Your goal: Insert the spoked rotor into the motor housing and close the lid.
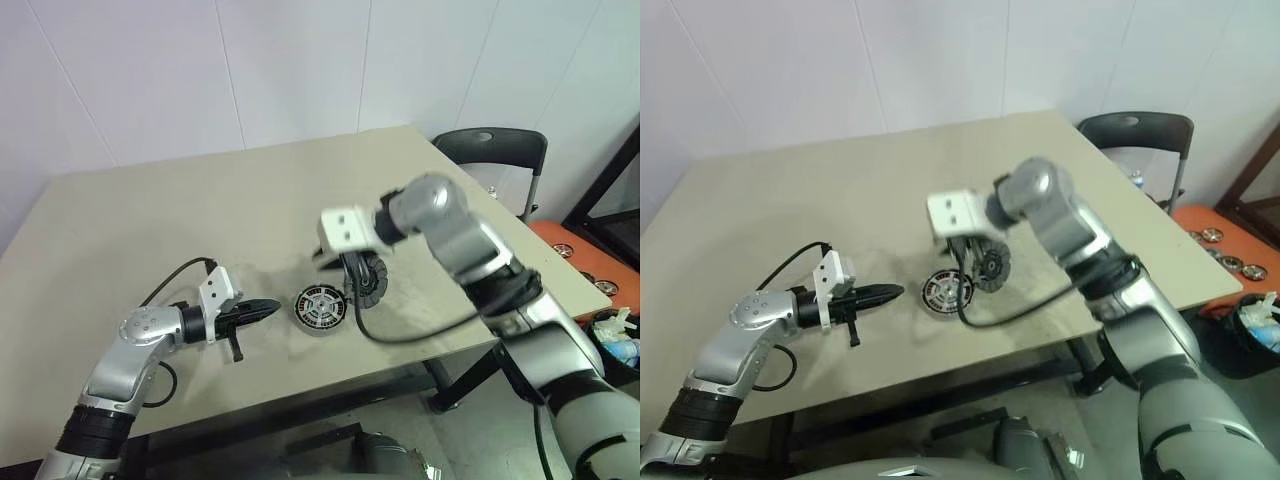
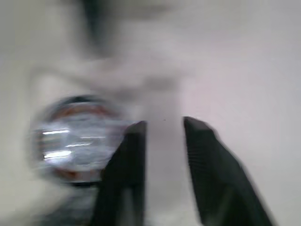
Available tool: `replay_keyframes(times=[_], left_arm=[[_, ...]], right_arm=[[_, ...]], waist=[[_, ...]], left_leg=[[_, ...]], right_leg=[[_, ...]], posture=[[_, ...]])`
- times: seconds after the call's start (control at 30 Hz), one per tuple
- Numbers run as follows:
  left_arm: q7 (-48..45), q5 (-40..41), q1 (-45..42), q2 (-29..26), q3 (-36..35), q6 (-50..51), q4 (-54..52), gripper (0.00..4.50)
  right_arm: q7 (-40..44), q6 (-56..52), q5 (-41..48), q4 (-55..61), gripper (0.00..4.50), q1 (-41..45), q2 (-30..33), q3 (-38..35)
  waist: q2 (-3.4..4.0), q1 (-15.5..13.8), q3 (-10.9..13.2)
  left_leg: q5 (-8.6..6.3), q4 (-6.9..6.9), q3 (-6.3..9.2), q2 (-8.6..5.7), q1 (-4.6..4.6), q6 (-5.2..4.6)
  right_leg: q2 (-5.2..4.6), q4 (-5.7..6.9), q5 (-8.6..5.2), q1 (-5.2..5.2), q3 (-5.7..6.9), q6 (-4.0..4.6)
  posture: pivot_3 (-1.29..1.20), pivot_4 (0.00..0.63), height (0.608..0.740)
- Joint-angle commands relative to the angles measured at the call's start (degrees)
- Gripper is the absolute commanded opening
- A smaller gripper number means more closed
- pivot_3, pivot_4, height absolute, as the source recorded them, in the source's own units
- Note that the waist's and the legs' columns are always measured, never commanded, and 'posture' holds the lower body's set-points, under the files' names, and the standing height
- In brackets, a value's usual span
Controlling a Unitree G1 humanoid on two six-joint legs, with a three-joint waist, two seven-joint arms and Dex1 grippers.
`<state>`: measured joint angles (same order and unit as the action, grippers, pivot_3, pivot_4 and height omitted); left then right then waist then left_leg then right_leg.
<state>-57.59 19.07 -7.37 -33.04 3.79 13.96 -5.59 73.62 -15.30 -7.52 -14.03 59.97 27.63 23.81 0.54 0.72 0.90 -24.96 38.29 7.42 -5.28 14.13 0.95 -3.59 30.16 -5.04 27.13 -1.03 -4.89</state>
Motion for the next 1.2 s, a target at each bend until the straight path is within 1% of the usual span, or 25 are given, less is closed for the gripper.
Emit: replay_keyframes(times=[0.03,0.1,0.23,0.3,0.4,0.47,0.5,0.57,0.6,0.63,0.67,0.77,0.87,0.9,1.03,1.1,1.2], left_arm=[[0.5,-0.3,-1.2,0.5,-0.1,-1.4,-0.3,0.0],[0.7,-0.3,-1.3,0.7,-0.3,-1.4,-0.4,0.0],[1.1,-0.1,-1.2,0.6,-0.9,-1.4,-0.5,0.0],[1.2,0.0,-1.1,0.6,-1.0,-1.4,-0.4,0.0],[1.2,0.3,-1.2,0.7,-1.2,-1.5,-0.1,0.0],[1.0,0.2,-1.5,0.6,-1.1,-1.5,0.2,0.0],[1.0,0.2,-1.8,0.6,-1.1,-1.6,0.4,0.0],[1.0,0.1,-2.3,0.7,-0.9,-1.6,0.7,0.0],[0.9,0.1,-2.4,0.7,-0.8,-1.6,0.8,0.0],[0.9,0.0,-2.5,0.7,-0.8,-1.6,0.9,0.0],[0.9,0.0,-2.6,0.7,-0.7,-1.6,0.9,0.0],[0.9,-0.2,-2.9,0.7,-0.6,-1.6,1.3,0.0],[0.9,-0.3,-2.8,0.7,-0.5,-1.7,1.5,0.0],[0.9,-0.4,-2.8,0.7,-0.5,-1.7,1.6,0.0],[1.0,-0.6,-2.7,0.8,-0.5,-1.6,2.1,0.0],[0.9,-0.7,-2.6,0.8,-0.4,-1.8,2.6,0.0],[0.8,-1.3,-1.9,1.3,0.1,-2.5,4.1,0.0]], right_arm=[[-5.9,4.4,-3.2,-9.1,2.35,3.3,3.7,-2.8],[-6.2,6.1,-4.5,-11.9,3.02,2.8,6.5,-2.5],[-4.5,7.4,-6.9,-14.7,4.39,-0.8,13.5,-1.8],[-5.0,7.9,-8.0,-15.8,4.45,-2.2,15.9,-1.9],[-1.4,6.7,-7.1,-13.4,4.45,-6.5,19.2,-2.4],[0.1,5.6,-6.1,-11.0,4.45,-9.3,19.9,-2.6],[0.8,4.7,-5.3,-9.4,4.07,-10.8,19.9,-2.9],[1.8,2.2,-3.5,-5.7,3.55,-13.5,19.1,-3.7],[1.9,0.6,-2.5,-3.9,3.16,-14.6,18.2,-4.1],[1.7,-0.8,-1.7,-2.4,2.88,-15.5,17.3,-4.4],[1.4,-1.9,-1.3,-1.2,2.5,-16.2,16.6,-4.5],[0.0,-4.0,-0.7,0.2,1.41,-17.4,14.1,-4.1],[-2.0,-5.4,-0.6,0.3,0.3,-17.3,10.9,-3.5],[-2.8,-6.0,-0.4,0.3,0.02,-16.8,9.6,-3.4],[-3.9,-8.0,0.6,-0.2,0.02,-14.7,4.9,-3.1],[-2.2,-9.7,1.6,0.5,0.02,-14.4,3.9,-2.5],[-0.7,-11.1,3.1,0.0,0.02,-13.5,0.2,-0.8]], waist=[[-0.04,-0.1,0.0],[-0.1,-0.2,-0.1],[-0.08,0.1,-0.1],[-0.06,0.1,0.0],[-0.04,0.1,0.0],[-0.03,0.1,0.0],[-0.03,0.1,0.0],[-0.02,0.1,0.0],[-0.03,0.1,0.0],[-0.04,0.1,0.0],[-0.05,0.1,0.0],[-0.05,-0.1,0.0],[-0.06,-0.1,0.0],[-0.06,0.0,0.0],[-0.05,0.0,0.0],[-0.05,-0.1,0.0],[-0.07,0.0,0.0]], left_leg=[[0.0,0.0,0.02,0.0,-0.01,0.0],[0.0,0.0,0.05,0.0,0.01,0.0],[-0.02,-0.02,-0.03,0.0,0.11,-0.05],[-0.03,-0.03,-0.05,0.01,0.17,-0.05],[-0.02,-0.02,-0.19,0.07,0.09,-0.05],[-0.02,-0.02,-0.2,0.12,-0.08,-0.04],[-0.01,-0.02,-0.21,0.13,-0.2,-0.03],[-0.03,-0.04,-0.22,0.19,-0.73,-0.06],[-0.08,-0.02,-0.24,0.2,-0.82,-0.16],[-0.15,0.0,-0.25,0.19,-0.83,-0.3],[-0.15,0.06,-0.28,0.19,-0.88,-0.3],[-0.02,0.12,-0.27,0.19,-0.89,-0.06],[0.0,0.12,-0.25,0.19,-0.86,-0.03],[0.0,0.12,-0.25,0.19,-0.85,-0.03],[0.0,0.11,-0.25,0.19,-0.77,-0.02],[0.0,0.1,-0.23,0.18,-0.75,-0.02],[-0.01,0.08,-0.16,0.16,-0.75,-0.03]], right_leg=[[0.0,0.0,0.0,0.0,0.03,0.01],[-0.02,-0.07,0.0,0.0,0.09,0.01],[-0.04,-0.13,0.0,0.1,0.09,0.0],[-0.04,-0.12,0.0,0.09,0.08,0.0],[-0.02,-0.13,0.02,0.05,0.0,0.02],[0.02,-0.14,0.02,-0.12,0.0,0.03],[0.03,-0.15,0.02,-0.25,-0.01,0.03],[0.07,-0.19,0.01,-0.74,0.0,0.02],[0.07,-0.2,-0.01,-0.87,-0.01,0.0],[0.06,-0.22,-0.01,-0.92,-0.04,-0.01],[0.06,-0.19,0.0,-0.96,-0.07,-0.02],[0.07,-0.13,0.01,-0.96,-0.07,-0.01],[0.07,-0.12,0.02,-0.92,-0.06,0.01],[0.07,-0.12,0.02,-0.9,-0.06,0.01],[0.07,-0.09,0.02,-0.79,-0.06,0.02],[0.07,-0.08,0.03,-0.79,-0.06,0.02],[0.07,-0.07,0.02,-0.79,-0.02,0.02]], posture=[[0.0,0.0,0.74],[0.0,0.0,0.74],[0.0,0.0,0.74],[0.0,0.0,0.74],[0.0,0.0,0.74],[0.0,0.0,0.74],[0.0,0.0,0.74],[0.0,0.0,0.74],[0.0,0.0,0.74],[0.0,0.0,0.74],[0.0,0.0,0.74],[0.0,0.0,0.74],[0.0,0.0,0.74],[0.0,0.0,0.74],[0.0,0.0,0.74],[0.0,0.0,0.74],[0.0,0.0,0.74]])
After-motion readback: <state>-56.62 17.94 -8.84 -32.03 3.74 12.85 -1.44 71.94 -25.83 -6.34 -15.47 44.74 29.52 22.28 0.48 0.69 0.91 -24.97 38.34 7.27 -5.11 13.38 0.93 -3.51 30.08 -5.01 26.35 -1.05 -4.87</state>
